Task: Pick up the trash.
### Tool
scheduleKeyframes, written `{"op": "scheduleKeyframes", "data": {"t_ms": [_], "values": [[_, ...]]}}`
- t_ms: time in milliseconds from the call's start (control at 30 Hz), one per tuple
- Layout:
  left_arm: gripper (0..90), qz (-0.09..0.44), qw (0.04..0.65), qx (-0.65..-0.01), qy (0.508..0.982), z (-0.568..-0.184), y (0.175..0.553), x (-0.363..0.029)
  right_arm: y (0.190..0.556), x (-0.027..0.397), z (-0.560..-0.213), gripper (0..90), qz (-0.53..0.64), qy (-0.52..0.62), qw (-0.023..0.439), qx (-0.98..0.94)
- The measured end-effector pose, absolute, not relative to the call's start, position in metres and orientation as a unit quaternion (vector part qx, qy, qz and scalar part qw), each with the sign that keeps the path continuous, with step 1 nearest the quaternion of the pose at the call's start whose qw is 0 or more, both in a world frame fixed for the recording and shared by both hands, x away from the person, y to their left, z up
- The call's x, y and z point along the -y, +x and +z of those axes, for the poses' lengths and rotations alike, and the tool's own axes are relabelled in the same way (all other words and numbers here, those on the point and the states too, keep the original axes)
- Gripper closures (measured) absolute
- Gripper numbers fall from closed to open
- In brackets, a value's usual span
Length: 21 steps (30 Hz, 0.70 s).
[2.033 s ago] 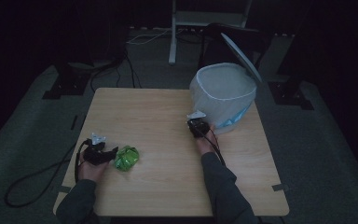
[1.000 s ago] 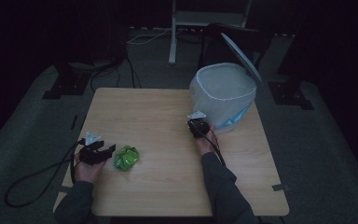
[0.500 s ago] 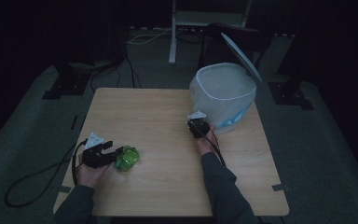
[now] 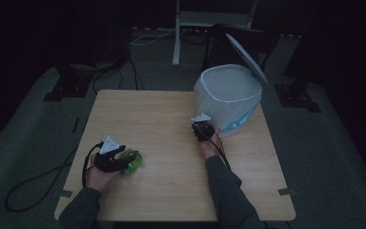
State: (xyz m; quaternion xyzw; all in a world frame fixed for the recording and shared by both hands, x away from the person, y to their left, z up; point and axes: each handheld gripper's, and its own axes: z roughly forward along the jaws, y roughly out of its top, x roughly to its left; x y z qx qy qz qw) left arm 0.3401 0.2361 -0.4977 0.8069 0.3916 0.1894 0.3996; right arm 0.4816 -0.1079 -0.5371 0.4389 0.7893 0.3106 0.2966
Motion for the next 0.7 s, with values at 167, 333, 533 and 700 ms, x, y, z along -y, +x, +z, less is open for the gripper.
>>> {"op": "scheduleKeyframes", "data": {"t_ms": [167, 333, 533, 700], "values": [[38.6, 0.191, 0.387, -0.384, 0.817, -0.500, 0.347, -0.229, 0.482, 0.108, -0.537, 90.0, 0.311, 0.438, 0.296, -0.790], [48.6, 0.198, 0.375, -0.386, 0.819, -0.499, 0.353, -0.227, 0.482, 0.108, -0.537, 90.0, 0.311, 0.437, 0.297, -0.790], [58.9, 0.198, 0.370, -0.397, 0.816, -0.500, 0.361, -0.229, 0.482, 0.108, -0.537, 90.0, 0.312, 0.437, 0.297, -0.790], [60.1, 0.189, 0.372, -0.398, 0.817, -0.497, 0.371, -0.229, 0.482, 0.108, -0.537, 90.0, 0.312, 0.437, 0.298, -0.790]]}}
